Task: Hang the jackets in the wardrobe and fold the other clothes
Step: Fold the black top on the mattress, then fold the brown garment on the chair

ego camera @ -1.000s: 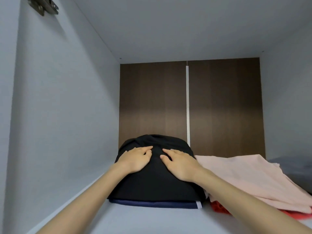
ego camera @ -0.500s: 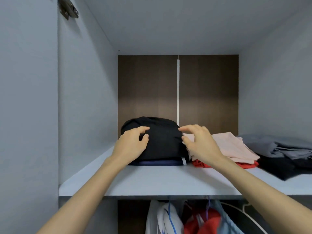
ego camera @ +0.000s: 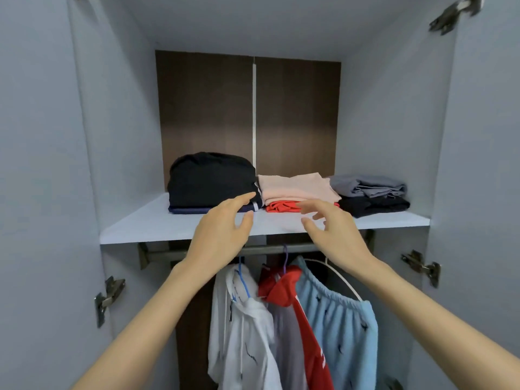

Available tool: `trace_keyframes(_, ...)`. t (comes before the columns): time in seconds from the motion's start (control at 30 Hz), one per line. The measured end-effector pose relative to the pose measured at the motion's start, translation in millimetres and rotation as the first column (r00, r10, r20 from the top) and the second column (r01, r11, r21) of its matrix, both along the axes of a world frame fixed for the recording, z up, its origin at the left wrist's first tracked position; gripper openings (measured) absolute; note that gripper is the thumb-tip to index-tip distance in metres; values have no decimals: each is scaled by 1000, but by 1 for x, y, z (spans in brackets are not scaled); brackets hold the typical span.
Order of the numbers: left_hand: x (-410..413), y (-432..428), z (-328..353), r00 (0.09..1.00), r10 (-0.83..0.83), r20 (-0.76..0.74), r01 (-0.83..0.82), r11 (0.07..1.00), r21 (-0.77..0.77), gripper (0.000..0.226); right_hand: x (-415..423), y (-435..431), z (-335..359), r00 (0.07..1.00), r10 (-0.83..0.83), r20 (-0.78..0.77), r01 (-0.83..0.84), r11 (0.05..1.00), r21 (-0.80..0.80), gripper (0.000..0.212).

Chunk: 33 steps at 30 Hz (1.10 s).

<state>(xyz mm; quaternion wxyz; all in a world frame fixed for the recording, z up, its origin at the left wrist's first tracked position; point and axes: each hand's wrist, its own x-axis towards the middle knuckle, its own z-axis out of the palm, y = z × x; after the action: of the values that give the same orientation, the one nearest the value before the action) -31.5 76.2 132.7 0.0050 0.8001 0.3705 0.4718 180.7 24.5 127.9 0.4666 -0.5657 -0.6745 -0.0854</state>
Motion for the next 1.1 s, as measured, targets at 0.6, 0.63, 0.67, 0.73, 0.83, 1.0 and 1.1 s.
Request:
trace_keyframes(0.6,64,-266,-112,984,-177,-6,169,952,-255,41,39,-297,-103,986,-87,-144,63,985,-159,27)
trace_keyframes(0.63,67,-277,-115,982,-190,-14,181,952,-247,40,39,-314,-108,981,-104,-161,77,983,-164,26)
trace_keyframes(0.67,70,-286,-119,978,-206,-19,196,951,-240,39,39,-330,-112,976,-127,-177,97,981,-170,26)
trace_keyframes(0.73,76,-307,-128,968,-250,-32,234,940,-249,38,37,-363,-124,960,-190,-203,154,971,-182,25)
trace_keyframes(0.83,87,-338,-150,939,-334,-88,300,914,-272,37,31,-413,-146,919,-301,-254,259,948,-187,23)
trace_keyframes(1.0,88,-395,-200,838,-514,-182,438,833,-337,37,-1,-498,-201,771,-532,-351,477,847,-236,23)
trace_keyframes(1.1,80,-434,-230,739,-647,-188,539,735,-410,39,-29,-557,-235,646,-651,-398,579,758,-301,23)
